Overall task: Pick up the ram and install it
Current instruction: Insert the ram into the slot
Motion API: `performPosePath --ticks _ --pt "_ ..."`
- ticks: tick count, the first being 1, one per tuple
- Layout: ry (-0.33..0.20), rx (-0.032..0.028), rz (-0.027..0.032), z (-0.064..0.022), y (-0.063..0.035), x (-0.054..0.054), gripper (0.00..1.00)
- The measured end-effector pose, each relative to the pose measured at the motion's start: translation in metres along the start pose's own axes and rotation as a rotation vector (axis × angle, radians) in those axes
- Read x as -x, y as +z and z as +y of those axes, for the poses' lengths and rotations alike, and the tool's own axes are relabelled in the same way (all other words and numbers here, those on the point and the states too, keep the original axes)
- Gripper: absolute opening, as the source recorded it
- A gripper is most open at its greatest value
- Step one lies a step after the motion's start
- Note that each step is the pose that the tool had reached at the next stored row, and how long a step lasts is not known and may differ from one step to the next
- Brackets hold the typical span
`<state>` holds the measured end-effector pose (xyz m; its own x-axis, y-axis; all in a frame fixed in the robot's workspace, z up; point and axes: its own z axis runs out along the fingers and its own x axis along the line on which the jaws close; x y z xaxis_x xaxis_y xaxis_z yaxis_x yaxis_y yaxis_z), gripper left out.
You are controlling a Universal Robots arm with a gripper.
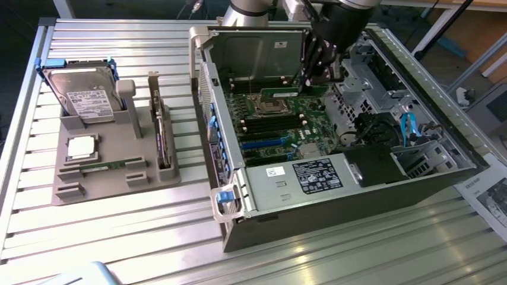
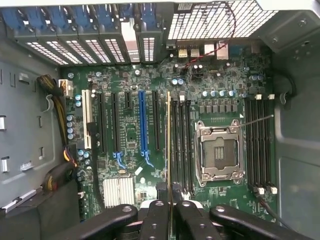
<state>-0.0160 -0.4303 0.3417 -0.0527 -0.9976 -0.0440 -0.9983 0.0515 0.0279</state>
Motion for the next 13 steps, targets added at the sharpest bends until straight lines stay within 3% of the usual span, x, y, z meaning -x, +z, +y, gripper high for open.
performPosePath --ticks 13 --pt "0.005 -0.0002 -0.0001 -0.0011 0.0334 -0.001 0.12"
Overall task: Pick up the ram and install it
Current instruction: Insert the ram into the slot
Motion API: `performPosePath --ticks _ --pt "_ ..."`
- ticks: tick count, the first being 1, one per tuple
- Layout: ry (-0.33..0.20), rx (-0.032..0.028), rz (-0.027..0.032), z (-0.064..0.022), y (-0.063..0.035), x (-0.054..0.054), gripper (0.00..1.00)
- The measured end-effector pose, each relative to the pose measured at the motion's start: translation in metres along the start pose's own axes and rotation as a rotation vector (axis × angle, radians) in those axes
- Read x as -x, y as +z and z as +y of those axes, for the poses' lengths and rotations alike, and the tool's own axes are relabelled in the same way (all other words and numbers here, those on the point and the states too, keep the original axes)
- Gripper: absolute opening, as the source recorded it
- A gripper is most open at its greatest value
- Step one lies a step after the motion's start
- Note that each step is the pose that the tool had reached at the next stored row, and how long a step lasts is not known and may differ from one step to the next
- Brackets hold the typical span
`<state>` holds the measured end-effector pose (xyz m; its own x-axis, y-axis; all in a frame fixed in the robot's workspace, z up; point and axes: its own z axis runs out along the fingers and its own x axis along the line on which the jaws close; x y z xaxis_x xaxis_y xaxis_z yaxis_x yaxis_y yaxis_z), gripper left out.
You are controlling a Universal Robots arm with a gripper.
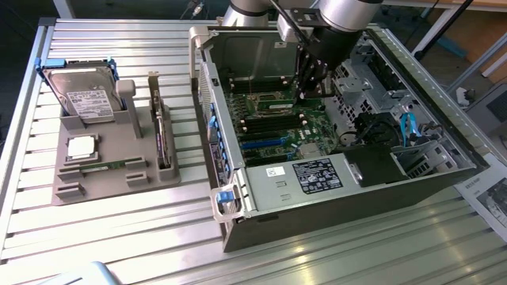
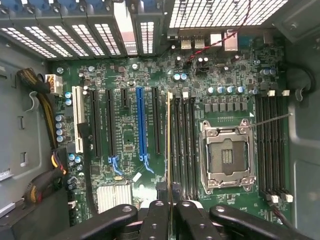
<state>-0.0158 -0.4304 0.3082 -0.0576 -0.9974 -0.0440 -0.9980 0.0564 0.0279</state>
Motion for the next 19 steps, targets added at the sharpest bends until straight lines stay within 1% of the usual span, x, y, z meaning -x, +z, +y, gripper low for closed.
performPosePath --ticks 2,8,10,18,19 --pt "-0.001 0.0000 0.0000 -0.0002 0.0040 -0.0001 0.12" --pt "-0.030 0.0016 0.0007 -0.0003 0.0072 -0.0003 0.12" --pt "-0.030 0.0027 0.0009 -0.0003 0.0073 -0.0003 0.12" --pt "-0.030 0.0027 0.0007 -0.0003 0.0075 -0.0003 0.12" --pt "-0.030 0.0026 -0.0001 -0.0003 0.0081 -0.0002 0.12"
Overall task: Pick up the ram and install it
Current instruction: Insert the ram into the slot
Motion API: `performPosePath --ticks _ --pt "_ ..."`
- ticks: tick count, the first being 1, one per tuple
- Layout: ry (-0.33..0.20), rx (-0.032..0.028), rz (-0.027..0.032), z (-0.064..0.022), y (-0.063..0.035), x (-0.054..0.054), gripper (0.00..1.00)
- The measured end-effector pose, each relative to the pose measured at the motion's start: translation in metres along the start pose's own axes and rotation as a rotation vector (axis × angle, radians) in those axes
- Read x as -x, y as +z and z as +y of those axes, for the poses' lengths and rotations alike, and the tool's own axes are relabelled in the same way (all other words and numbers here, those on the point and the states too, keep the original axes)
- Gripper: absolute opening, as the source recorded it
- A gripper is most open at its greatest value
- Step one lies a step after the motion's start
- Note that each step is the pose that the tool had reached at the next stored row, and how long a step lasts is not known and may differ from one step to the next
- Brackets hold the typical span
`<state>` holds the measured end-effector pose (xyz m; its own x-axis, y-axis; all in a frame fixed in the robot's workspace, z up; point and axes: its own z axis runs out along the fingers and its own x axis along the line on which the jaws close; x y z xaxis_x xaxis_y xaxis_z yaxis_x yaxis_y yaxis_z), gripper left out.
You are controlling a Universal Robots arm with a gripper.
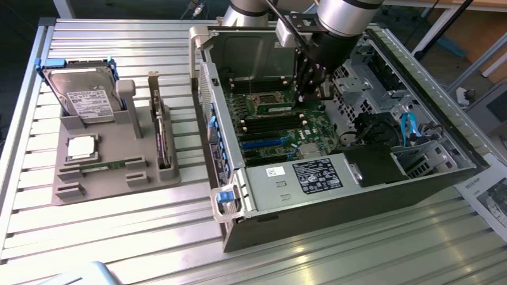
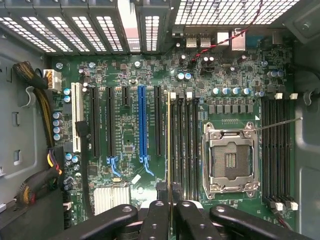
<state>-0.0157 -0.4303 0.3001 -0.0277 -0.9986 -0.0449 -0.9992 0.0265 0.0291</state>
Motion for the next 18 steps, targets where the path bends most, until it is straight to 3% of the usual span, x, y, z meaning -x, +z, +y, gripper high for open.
performPosePath --ticks 7,16,18 --pt "0.000 0.0002 -0.0049 -0.0001 0.0072 0.004 0.12" --pt "0.000 0.0003 -0.0054 -0.0001 0.0159 0.010 0.12" --pt "0.000 0.0003 -0.0055 -0.0002 0.0221 0.010 0.12"
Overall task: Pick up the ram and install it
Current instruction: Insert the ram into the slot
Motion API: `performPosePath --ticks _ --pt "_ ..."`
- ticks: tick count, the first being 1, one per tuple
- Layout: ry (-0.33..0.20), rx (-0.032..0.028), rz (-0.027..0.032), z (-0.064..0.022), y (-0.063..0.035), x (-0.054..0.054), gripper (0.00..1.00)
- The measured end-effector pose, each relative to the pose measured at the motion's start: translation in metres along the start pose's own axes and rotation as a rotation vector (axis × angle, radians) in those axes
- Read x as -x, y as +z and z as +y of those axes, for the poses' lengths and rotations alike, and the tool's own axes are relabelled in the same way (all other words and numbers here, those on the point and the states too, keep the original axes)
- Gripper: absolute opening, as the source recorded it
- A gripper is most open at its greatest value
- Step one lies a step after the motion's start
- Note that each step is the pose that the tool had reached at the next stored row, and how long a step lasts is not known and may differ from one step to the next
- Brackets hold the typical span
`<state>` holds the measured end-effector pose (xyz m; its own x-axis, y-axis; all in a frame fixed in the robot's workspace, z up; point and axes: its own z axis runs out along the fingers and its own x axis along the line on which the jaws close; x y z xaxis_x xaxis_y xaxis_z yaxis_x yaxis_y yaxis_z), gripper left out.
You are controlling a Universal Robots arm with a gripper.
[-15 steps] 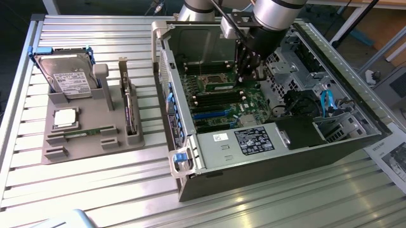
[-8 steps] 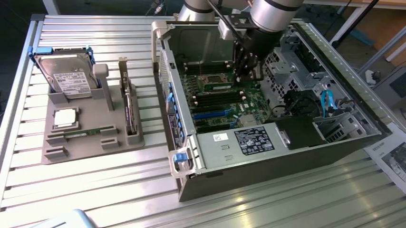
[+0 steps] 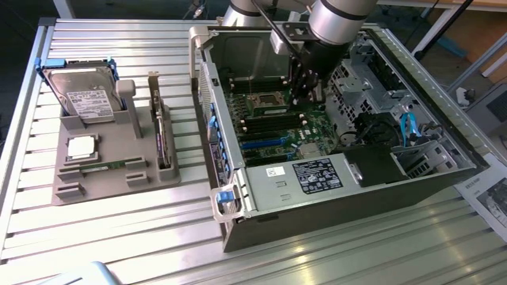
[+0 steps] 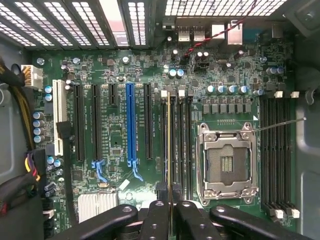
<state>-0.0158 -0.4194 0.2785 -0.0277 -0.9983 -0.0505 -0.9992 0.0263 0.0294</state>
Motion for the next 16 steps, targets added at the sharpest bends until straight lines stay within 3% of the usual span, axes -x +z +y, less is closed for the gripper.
performPosePath --ticks 5,16 --pt "0.000 0.0000 0.0000 -0.0002 0.0084 -0.0004 0.12" --pt "-0.014 0.0008 -0.0003 -0.0002 0.0090 -0.0005 0.12"
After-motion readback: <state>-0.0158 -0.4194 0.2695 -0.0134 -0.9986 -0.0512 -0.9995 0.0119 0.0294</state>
